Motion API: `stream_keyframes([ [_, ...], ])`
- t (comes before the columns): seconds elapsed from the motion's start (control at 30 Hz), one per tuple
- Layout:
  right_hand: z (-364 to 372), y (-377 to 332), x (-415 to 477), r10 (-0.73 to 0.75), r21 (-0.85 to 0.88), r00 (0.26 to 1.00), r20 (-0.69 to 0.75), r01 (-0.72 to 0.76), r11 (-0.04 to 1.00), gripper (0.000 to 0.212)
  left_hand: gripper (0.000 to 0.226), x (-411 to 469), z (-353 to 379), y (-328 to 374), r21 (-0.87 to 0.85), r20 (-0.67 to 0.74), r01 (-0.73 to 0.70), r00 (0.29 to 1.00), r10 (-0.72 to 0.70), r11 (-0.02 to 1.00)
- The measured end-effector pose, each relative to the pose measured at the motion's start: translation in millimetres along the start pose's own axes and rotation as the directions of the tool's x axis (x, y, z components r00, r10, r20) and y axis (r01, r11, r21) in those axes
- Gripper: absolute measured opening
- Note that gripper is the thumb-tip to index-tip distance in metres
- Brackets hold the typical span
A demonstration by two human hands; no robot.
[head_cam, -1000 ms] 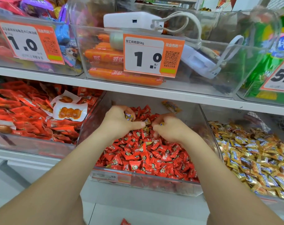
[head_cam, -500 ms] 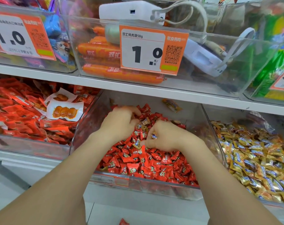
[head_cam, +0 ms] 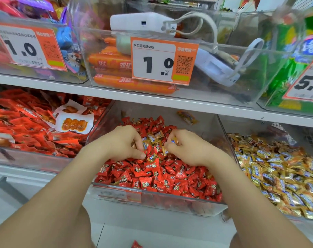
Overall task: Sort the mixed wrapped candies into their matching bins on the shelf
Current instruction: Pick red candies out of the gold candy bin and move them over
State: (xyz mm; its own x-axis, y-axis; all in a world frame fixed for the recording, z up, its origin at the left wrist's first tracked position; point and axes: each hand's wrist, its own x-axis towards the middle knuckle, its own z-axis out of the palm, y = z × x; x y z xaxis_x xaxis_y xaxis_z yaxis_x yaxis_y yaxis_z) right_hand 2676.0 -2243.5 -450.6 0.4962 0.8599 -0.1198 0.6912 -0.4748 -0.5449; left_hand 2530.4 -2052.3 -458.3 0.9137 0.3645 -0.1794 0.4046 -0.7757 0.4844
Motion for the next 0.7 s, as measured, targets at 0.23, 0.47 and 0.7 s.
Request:
stream_keyframes([
  [0.23, 5.6, -16.1, 3.3, 0.012, -0.011, 1.0, -0.01, -0.013, 1.0, 0.031, 0.011, 7.4, 6.5, -1.6, 0.036, -0.226, 0.114, 0.969, -0.103, 0.993],
  [0.47, 28.9, -19.3, 13.0, 0.028, -0.213, 0.996, 0.088, -0.009, 0.977, 0.046, 0.028, 28.8, 30.7, 9.8, 0.207, -0.287, 0.093, 0.957, -0.03, 0.974],
  [0.7, 20.7, -12.5, 18.8, 0.001, -0.116, 0.996, 0.084, 0.009, 0.993, 0.039, 0.037, 39.9, 44.4, 14.3, 0.262, -0.275, 0.127, 0.96, -0.052, 0.957],
])
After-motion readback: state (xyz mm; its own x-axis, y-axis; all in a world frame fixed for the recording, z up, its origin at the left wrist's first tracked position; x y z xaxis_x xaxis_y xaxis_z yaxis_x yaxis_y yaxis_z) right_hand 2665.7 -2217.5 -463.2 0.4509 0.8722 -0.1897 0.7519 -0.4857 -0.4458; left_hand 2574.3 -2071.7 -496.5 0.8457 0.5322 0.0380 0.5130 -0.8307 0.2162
